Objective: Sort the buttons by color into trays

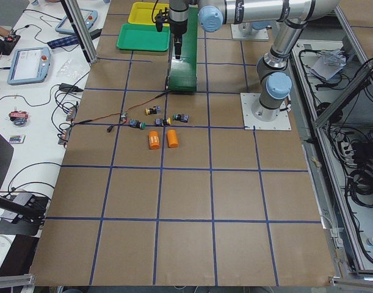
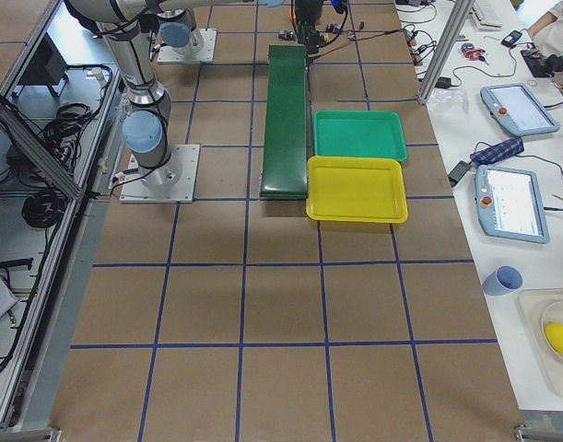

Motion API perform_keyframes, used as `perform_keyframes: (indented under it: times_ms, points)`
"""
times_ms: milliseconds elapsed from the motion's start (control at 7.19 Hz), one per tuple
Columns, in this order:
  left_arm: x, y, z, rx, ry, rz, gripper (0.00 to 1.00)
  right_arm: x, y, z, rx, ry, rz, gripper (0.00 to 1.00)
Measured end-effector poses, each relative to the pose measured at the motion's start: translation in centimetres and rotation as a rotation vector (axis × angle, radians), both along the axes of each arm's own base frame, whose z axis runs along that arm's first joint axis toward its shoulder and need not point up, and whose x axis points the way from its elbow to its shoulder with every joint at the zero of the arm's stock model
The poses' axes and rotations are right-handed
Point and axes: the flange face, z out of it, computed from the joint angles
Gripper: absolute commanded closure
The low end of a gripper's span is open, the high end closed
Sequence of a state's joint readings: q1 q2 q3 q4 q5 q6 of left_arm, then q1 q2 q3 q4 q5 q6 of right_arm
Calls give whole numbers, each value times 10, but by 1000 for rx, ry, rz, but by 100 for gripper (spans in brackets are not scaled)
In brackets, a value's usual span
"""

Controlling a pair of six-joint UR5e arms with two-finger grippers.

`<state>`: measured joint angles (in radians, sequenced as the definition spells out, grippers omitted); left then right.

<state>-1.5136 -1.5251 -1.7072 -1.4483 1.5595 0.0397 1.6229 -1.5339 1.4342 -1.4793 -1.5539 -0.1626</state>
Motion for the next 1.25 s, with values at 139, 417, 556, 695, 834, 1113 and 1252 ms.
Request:
perform_keyframes:
  times_ms: [139, 417, 556, 695, 834, 1113, 1252]
  points:
    - [2, 0, 1, -2, -1, 3, 0, 0, 0, 0, 0, 0, 0, 0]
    - [3, 1, 2, -3, -4, 7, 0, 0, 0, 0, 0, 0, 0, 0]
    - [3, -1, 0, 2, -4, 8, 0, 0, 0, 0, 0, 0, 0, 0]
    - [3, 0, 0, 2, -5, 10, 0, 1, 0, 0, 0, 0, 1, 0]
    - [3, 0, 2, 2, -5, 9, 0, 1, 0, 0, -1, 0, 1, 0]
    - [4, -3, -1, 16, 0, 6, 0, 1, 0, 0, 0, 0, 1, 0]
    - [4, -5, -1, 13, 0, 7, 0, 1, 0, 0, 0, 0, 1, 0]
